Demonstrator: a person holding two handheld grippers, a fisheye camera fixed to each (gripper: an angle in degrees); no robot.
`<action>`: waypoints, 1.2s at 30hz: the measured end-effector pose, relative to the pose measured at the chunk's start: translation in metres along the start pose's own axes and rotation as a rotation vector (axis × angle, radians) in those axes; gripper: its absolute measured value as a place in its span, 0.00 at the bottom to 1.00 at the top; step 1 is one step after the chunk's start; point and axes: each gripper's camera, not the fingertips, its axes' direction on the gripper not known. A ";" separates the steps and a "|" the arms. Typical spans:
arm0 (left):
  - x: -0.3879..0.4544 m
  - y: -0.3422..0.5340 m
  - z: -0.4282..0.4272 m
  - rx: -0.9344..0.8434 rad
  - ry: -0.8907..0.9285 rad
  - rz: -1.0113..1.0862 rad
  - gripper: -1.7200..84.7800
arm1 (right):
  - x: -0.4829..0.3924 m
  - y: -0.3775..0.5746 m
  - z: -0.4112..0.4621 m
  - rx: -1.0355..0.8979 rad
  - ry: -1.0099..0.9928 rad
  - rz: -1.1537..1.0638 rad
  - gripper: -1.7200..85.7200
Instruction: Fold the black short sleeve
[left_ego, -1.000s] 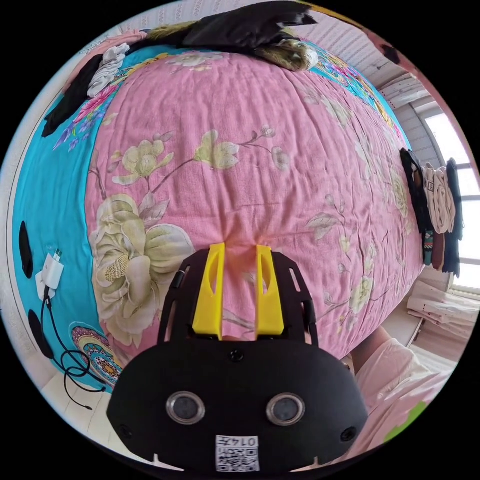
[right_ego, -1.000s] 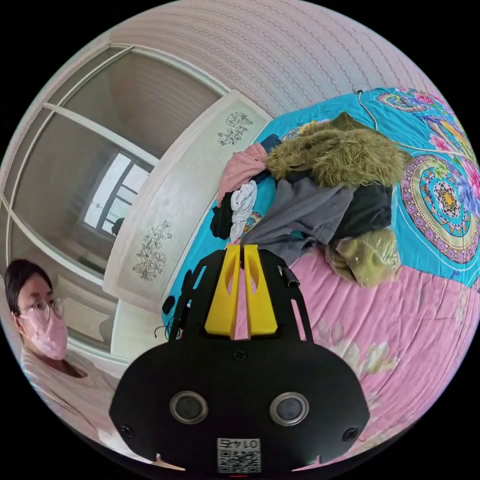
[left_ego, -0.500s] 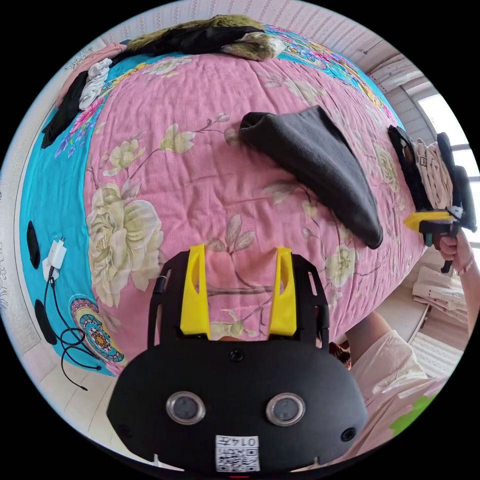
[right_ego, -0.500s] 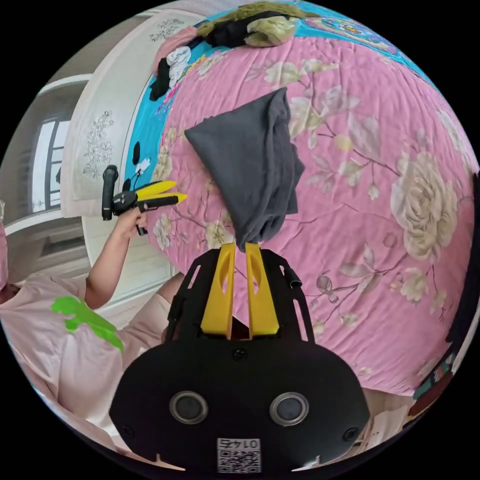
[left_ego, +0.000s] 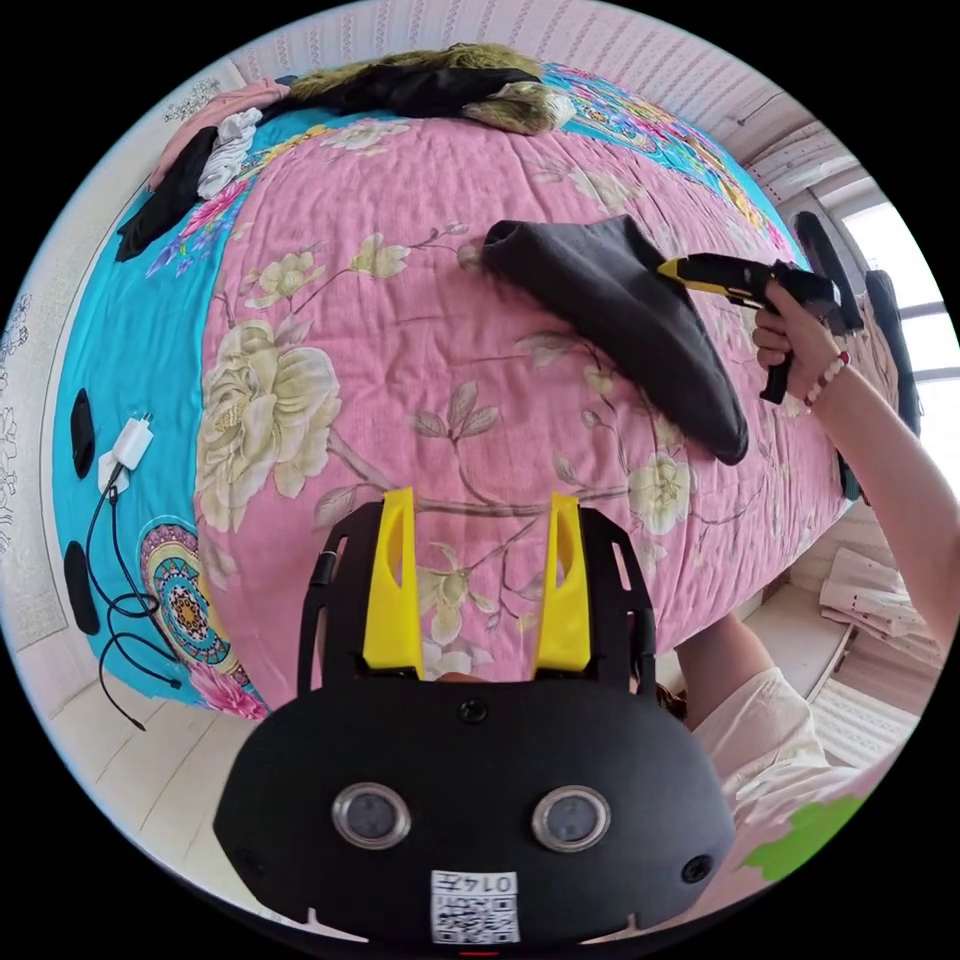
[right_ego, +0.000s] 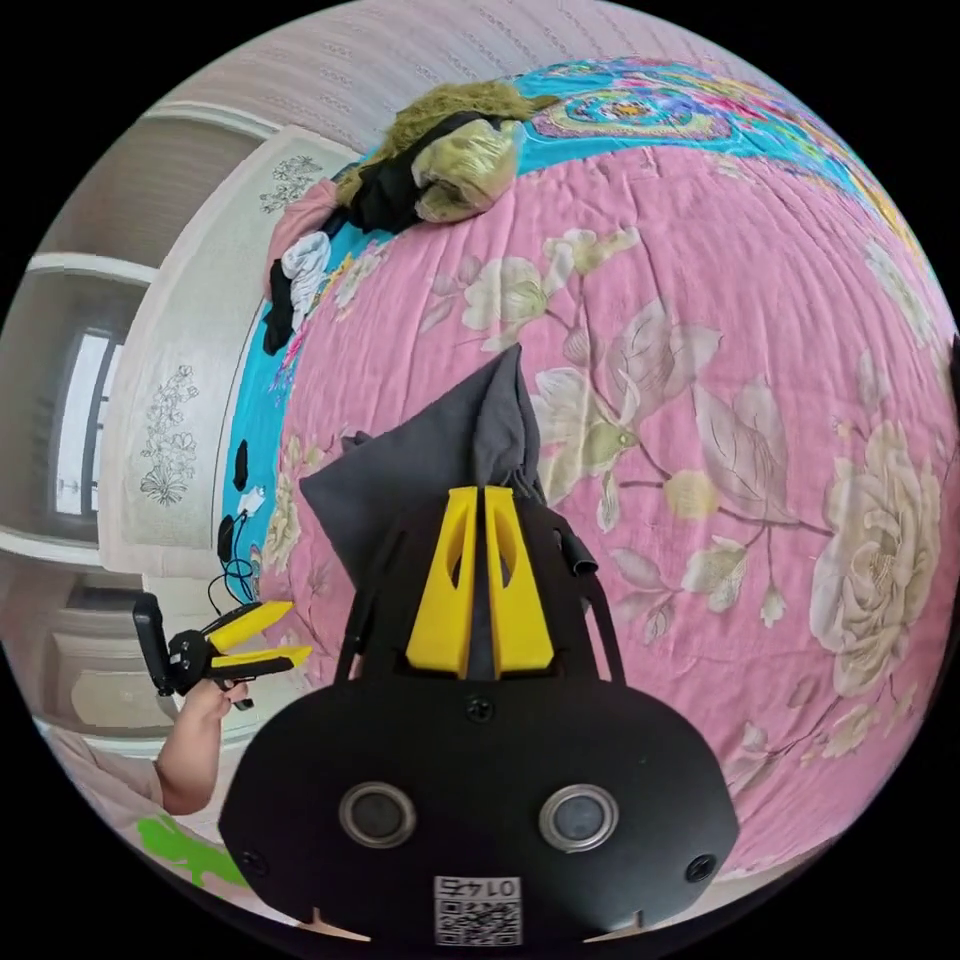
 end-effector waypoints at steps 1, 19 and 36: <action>-0.001 0.006 -0.004 0.012 0.003 -0.006 0.23 | -0.003 0.005 -0.005 0.017 -0.011 -0.016 0.03; 0.010 0.075 -0.054 0.241 0.021 -0.014 0.22 | -0.091 0.232 -0.037 -0.292 -0.124 -0.577 0.15; 0.196 0.090 0.002 0.388 -0.007 0.355 0.18 | 0.019 0.286 -0.103 0.117 -0.250 -0.257 0.02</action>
